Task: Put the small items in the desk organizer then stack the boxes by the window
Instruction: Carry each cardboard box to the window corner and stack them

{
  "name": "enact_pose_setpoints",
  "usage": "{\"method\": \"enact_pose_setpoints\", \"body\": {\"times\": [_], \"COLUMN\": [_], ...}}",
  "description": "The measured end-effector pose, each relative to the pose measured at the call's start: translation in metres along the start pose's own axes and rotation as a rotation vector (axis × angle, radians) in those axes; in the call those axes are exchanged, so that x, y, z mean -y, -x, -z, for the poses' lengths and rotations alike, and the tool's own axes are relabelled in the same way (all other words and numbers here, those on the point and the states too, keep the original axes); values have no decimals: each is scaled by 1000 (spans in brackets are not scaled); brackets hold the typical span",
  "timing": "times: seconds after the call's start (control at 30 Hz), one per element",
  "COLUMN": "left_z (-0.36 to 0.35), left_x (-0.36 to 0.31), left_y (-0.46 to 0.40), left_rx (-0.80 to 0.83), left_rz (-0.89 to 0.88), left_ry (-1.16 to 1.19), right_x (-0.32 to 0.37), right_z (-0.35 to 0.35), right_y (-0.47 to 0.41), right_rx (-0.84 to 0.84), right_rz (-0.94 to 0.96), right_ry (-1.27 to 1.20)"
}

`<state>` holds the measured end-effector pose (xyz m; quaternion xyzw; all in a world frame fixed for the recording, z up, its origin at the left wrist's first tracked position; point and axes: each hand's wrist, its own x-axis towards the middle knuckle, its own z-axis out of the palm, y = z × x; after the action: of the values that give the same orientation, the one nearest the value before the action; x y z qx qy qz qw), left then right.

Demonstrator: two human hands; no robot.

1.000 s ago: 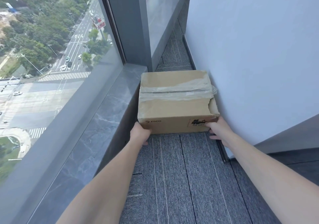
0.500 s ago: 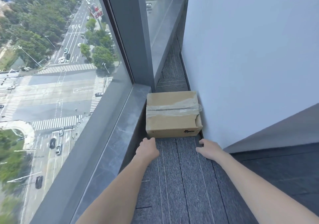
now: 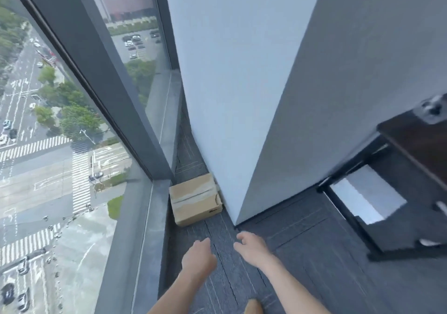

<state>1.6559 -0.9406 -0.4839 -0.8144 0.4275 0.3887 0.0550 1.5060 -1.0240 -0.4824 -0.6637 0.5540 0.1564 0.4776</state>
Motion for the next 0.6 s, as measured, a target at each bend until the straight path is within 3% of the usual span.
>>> {"method": "enact_pose_setpoints", "body": {"times": [0.3,0.6], "left_z": [-30,-162], "left_x": [-100,-191], "left_y": [114,269], "left_rx": [92,239], "left_rz": [-453,-920], "left_ry": [-342,-788], "right_x": [-78,-228], "right_z": [12,-89], "right_y": [201,403], "right_rx": [-367,-581], "right_rz": [-238,-592], "right_ry": [-130,-397]}}
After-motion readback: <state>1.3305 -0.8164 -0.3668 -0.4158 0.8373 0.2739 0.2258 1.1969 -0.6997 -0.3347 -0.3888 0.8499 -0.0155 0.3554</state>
